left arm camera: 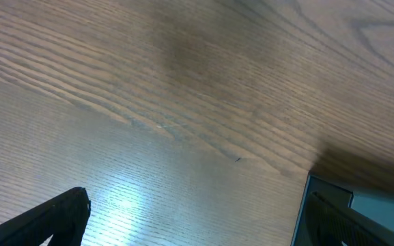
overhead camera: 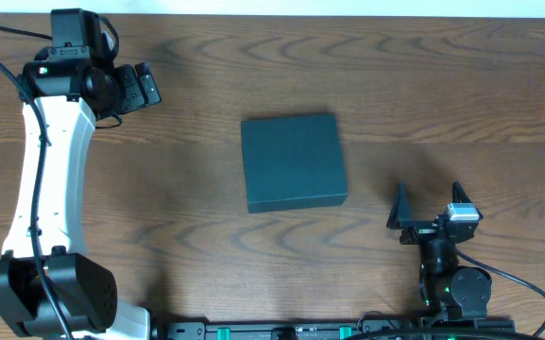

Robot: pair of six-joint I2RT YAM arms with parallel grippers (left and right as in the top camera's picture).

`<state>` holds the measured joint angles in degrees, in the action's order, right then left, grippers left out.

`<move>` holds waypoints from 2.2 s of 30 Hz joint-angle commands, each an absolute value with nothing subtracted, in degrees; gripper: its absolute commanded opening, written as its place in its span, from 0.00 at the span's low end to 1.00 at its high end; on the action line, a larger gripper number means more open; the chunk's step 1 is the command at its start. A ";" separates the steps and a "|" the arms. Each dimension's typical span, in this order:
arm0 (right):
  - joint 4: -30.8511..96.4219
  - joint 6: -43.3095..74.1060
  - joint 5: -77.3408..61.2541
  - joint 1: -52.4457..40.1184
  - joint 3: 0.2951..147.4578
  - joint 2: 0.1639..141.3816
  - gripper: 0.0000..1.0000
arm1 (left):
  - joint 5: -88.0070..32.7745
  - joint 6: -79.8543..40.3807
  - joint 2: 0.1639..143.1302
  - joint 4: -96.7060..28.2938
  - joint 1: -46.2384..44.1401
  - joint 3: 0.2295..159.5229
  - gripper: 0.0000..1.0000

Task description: Pack container

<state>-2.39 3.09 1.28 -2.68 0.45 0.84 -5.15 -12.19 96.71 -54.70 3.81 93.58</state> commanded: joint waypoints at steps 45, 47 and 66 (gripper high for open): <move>4.12 -4.80 -0.86 -1.80 0.32 0.32 0.99 | -4.43 -12.10 96.97 -54.85 4.01 93.89 0.99; 4.12 -4.80 -0.86 -1.80 0.32 0.32 0.99 | -4.43 -12.10 96.97 -54.85 4.01 93.89 0.98; 4.10 -4.78 -0.86 -1.80 0.32 0.32 0.99 | 0.51 -12.10 96.97 -52.05 4.14 93.89 0.99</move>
<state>3.90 -4.03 -0.45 -2.68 0.45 0.82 -3.66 -12.19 96.71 -53.32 3.81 93.58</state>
